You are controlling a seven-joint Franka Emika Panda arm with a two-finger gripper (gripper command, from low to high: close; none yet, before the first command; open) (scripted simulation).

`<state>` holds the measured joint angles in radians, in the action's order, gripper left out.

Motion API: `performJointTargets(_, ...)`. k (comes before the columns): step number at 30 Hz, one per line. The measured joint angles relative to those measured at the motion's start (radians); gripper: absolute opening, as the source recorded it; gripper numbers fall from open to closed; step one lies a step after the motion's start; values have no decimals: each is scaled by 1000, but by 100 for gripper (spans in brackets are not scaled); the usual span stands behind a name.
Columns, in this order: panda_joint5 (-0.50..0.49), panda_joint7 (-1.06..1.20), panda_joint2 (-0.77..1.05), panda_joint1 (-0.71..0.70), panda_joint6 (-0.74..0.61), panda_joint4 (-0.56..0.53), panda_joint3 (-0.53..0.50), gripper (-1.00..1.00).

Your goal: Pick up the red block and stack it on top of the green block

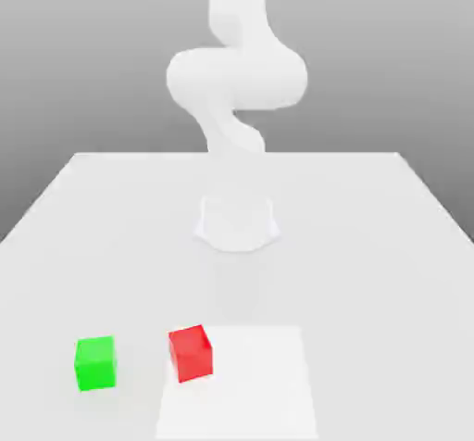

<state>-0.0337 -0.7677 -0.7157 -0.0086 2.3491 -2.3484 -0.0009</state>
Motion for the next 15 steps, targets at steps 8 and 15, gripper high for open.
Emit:
performJointTargets(8,-91,137,306,-24,174,-168,-45,0)
performJointTargets(15,-79,316,560,-27,324,-312,-111,0)
